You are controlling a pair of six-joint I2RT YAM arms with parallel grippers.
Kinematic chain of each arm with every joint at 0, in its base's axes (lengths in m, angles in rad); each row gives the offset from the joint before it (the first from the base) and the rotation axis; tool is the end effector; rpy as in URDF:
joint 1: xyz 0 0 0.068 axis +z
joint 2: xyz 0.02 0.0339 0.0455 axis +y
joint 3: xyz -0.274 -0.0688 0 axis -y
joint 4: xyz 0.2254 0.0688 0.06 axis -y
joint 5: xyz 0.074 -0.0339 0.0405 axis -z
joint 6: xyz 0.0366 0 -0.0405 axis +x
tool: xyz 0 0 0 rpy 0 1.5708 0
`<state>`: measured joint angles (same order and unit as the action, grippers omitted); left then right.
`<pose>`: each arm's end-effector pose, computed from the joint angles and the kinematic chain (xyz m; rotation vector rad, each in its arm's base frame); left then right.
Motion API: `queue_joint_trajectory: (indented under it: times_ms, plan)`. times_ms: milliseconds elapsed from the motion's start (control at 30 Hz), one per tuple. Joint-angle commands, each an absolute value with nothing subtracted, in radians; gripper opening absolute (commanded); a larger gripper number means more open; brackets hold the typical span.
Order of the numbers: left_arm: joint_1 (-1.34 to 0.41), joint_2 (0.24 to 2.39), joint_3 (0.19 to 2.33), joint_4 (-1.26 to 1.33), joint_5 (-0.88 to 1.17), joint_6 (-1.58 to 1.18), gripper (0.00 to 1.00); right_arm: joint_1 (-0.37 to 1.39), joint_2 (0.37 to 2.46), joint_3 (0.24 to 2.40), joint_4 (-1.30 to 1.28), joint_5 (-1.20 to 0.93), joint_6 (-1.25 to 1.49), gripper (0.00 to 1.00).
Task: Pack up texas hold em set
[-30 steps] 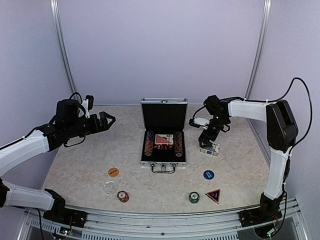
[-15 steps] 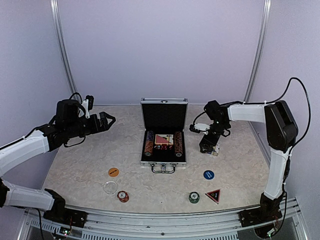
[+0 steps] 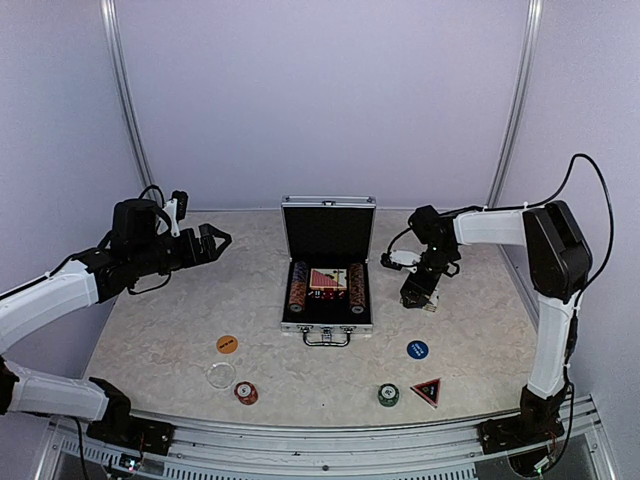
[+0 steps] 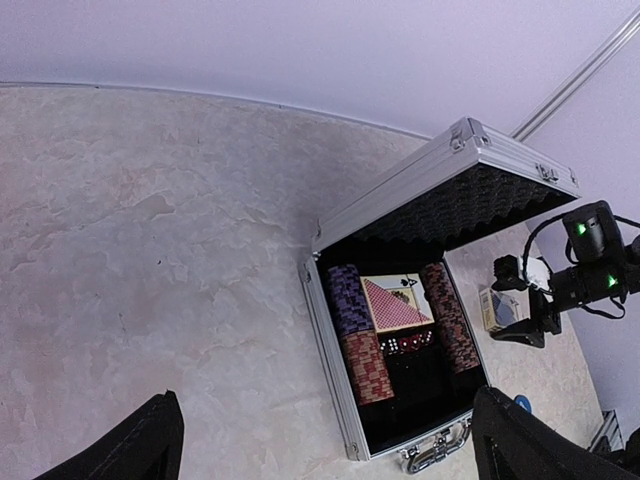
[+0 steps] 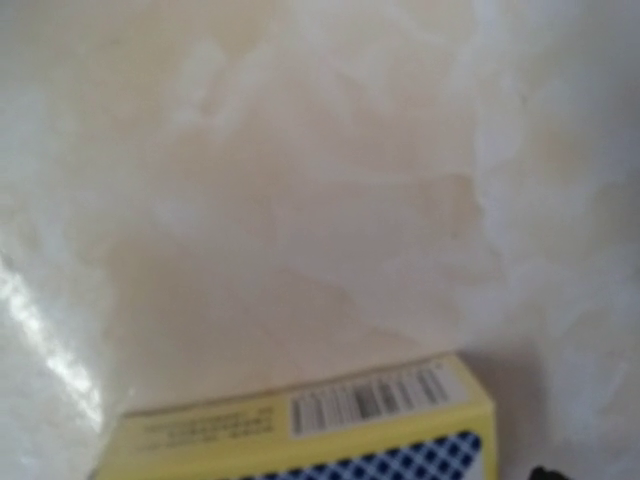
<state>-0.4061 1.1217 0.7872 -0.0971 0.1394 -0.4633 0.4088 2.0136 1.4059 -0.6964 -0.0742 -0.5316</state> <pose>0.2128 -0.0970 0.2969 0.0332 2.0666 -0.6876 0.3530 0.1559 0.1750 -1.3129 2.5519 0.0827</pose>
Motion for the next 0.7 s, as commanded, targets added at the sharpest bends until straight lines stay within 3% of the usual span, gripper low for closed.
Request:
queue_joint_trajectory:
  times_ms: [0, 167, 333, 533, 667]
  plan:
    - [-0.399, 1.126, 0.782, -0.082, 0.152, -0.456, 0.99, 0.397, 2.026, 1.405, -0.693, -0.103, -0.546, 0.88]
    - [-0.399, 1.124, 0.782, -0.083, 0.155, -0.457, 0.99, 0.397, 2.036, 1.402, -0.692, -0.118, -0.548, 0.77]
    - [-0.398, 1.123, 0.782, -0.084, 0.154, -0.456, 0.99, 0.392, 2.05, 1.405, -0.698, -0.152, -0.549, 0.73]
    - [-0.397, 1.12, 0.782, -0.086, 0.154, -0.454, 0.99, 0.389, 2.051, 1.422, -0.708, -0.175, -0.548, 0.51]
    - [-0.396, 1.12, 0.782, -0.085, 0.155, -0.455, 0.99, 0.389, 2.028, 1.432, -0.715, -0.185, -0.545, 0.44]
